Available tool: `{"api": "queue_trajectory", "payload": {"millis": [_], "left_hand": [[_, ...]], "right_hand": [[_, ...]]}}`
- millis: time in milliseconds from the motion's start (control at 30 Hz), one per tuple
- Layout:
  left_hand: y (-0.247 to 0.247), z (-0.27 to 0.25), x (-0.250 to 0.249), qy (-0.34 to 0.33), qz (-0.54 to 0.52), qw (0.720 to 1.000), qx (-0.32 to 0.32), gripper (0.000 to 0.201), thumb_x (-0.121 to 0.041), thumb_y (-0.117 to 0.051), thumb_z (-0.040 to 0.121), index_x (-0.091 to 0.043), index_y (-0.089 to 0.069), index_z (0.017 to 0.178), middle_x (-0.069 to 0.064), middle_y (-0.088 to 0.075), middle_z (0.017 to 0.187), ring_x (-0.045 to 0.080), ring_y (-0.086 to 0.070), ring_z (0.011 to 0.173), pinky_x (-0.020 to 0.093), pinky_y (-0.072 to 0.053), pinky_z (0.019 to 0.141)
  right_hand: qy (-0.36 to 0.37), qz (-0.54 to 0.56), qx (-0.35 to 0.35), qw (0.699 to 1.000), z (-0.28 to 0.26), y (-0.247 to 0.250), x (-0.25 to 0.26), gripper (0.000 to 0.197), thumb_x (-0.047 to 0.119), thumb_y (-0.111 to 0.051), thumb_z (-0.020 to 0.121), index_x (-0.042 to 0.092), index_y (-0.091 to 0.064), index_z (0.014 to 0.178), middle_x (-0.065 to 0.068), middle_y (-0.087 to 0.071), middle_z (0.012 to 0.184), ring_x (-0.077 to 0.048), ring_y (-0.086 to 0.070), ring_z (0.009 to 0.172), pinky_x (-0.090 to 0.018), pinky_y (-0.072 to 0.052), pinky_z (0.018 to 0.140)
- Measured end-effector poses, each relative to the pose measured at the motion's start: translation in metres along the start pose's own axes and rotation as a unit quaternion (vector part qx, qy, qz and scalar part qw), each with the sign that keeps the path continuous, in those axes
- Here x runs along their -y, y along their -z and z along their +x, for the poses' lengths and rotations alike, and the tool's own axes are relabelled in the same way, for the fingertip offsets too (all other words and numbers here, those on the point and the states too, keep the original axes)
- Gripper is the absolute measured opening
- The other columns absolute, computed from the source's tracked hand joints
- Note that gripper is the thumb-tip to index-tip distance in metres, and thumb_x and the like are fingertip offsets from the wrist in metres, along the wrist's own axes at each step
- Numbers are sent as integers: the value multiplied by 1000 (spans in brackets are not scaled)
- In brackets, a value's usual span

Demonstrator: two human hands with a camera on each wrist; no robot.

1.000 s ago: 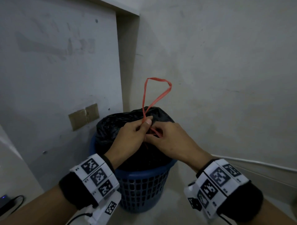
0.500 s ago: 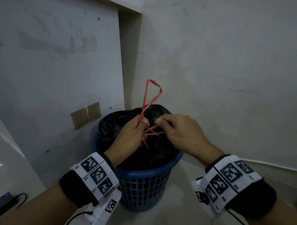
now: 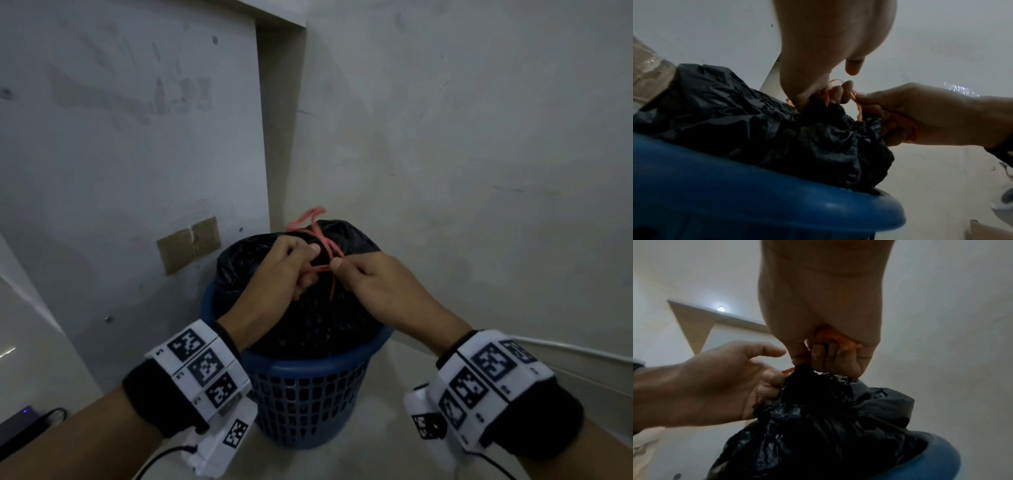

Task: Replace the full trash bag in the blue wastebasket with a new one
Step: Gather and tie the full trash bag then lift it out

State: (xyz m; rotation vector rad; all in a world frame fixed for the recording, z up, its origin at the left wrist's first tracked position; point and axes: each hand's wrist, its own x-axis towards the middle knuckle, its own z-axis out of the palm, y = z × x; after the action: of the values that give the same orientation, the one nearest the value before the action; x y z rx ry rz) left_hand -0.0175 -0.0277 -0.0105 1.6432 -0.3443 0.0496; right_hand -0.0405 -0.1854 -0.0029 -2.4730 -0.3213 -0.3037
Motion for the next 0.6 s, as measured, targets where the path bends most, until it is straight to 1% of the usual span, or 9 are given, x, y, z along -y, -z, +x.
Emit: {"api": "queue_trajectory", "payload": {"millis": [100,167,200,267,300,433,500,567,600], "left_hand": [[4,-3,5,-95,59,994,23,15,-9,-56,86,-16,-44,81,5,-47,68,16,-44,65,30,-38,66],[6,-6,12,-182,204,962,16,13,-10,-55,83,-21,-54,78,-3,-53,73,13,-51,71,30,-41,70],[8,-7,16,-219,286,933,-1,15,-15,-54,84,-26,-62,80,-6,-54,76,13,-52,76,30,-42,72],[11,-7,23,-260,407,875,-37,26,-24,-50,86,-34,-71,95,-7,-53,83,15,-50,81,36,-43,71],[12,-7,24,-271,435,857,-54,30,-25,-48,87,-34,-72,103,-6,-54,88,17,-49,83,40,-44,69],[11,-7,27,-305,475,823,-65,38,-23,-50,91,-28,-59,128,5,-53,121,27,-52,99,45,-46,75],[9,-8,28,-302,497,813,-18,47,-26,-50,91,-30,-47,138,5,-43,134,26,-49,109,45,-45,80],[8,-10,27,-278,495,823,26,53,-35,-47,90,-34,-40,143,2,-37,139,24,-45,115,44,-44,84],[8,-10,28,-269,483,832,40,52,-39,-45,88,-36,-43,140,0,-36,139,23,-45,115,43,-44,86]], "right_hand": [[-34,86,-18,996,1,1,-4,45,38,-43,99,17,-35,61,4,-30,49,-14,-28,45,-29,-21,52],[-66,141,-26,987,3,3,-5,43,35,-46,99,15,-38,61,7,-28,45,-11,-25,41,-27,-20,48],[-85,161,-26,983,4,4,-6,42,33,-48,98,15,-39,60,8,-28,43,-10,-25,39,-26,-20,46],[-120,198,-9,973,7,5,-6,45,29,-51,95,17,-40,53,8,-32,41,-9,-27,37,-22,-22,41],[-131,213,8,968,7,6,-6,46,27,-52,94,18,-39,50,8,-34,40,-8,-29,35,-20,-23,39],[-160,233,77,956,7,4,-1,46,23,-51,93,20,-37,49,8,-35,38,-9,-31,33,-14,-27,35],[-156,253,96,950,9,2,2,41,20,-52,89,20,-41,50,7,-39,41,-10,-35,37,-18,-35,45],[-145,240,122,952,9,1,5,34,19,-53,86,20,-54,52,5,-51,50,-10,-46,48,-26,-40,59],[-135,221,140,956,7,0,6,29,20,-54,86,19,-60,58,3,-58,59,-11,-53,57,-30,-42,65]]}}
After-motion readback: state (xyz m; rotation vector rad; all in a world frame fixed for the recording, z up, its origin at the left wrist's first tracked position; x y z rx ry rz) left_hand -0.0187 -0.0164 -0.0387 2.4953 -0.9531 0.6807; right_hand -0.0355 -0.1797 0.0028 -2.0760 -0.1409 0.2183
